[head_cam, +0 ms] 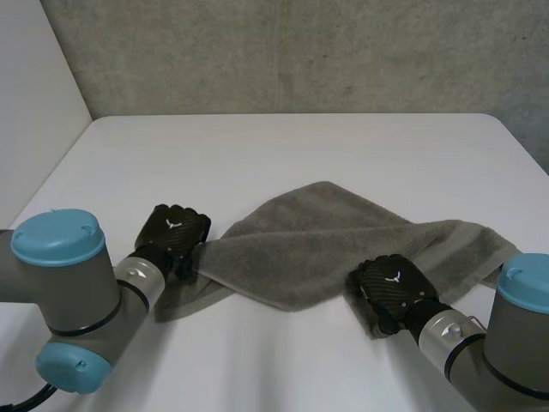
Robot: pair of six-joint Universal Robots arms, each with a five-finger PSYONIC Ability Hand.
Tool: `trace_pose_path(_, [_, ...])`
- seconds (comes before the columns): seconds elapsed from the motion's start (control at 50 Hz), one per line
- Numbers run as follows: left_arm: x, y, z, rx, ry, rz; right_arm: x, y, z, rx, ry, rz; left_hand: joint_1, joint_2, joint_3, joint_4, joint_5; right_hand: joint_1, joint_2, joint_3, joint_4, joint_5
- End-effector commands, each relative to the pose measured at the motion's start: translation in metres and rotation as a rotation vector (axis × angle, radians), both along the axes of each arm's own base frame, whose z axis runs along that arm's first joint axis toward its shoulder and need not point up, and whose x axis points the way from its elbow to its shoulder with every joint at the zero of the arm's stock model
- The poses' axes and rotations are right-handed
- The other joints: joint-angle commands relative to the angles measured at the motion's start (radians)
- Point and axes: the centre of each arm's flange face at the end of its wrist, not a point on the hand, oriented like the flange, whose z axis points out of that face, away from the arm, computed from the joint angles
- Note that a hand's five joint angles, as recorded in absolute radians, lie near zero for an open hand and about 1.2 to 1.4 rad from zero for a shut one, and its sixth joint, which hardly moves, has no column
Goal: Fold the towel.
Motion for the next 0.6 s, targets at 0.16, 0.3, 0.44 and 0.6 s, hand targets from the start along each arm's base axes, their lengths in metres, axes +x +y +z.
trace_pose_path(0.16, [0.0,0.0,0.0,0.0,0.0,-0.002,-0.001,-0.001,0.0,0.001,-0.004,-0.005,-0.096,-0.094,-0.096,-0.093,-0.269,0.701,0.709,0.697,0.7,0.693])
trace_pose_path(0.3, [0.0,0.0,0.0,0.0,0.0,-0.002,-0.002,-0.003,0.001,0.015,-0.025,-0.025,-0.099,-0.097,-0.099,-0.096,-0.272,0.701,0.709,0.697,0.7,0.693])
trace_pose_path(0.44, [0.0,0.001,0.0,0.001,0.001,-0.001,-0.004,-0.01,0.024,-0.051,-0.062,-0.048,-0.105,-0.103,-0.105,-0.102,-0.278,0.701,0.709,0.697,0.7,0.693])
trace_pose_path(0.6, [-0.001,0.001,-0.001,0.003,-0.001,-0.005,-0.043,-0.043,0.087,-0.223,-0.194,-0.228,-0.158,-0.156,-0.158,-0.155,-0.331,0.701,0.709,0.697,0.7,0.693])
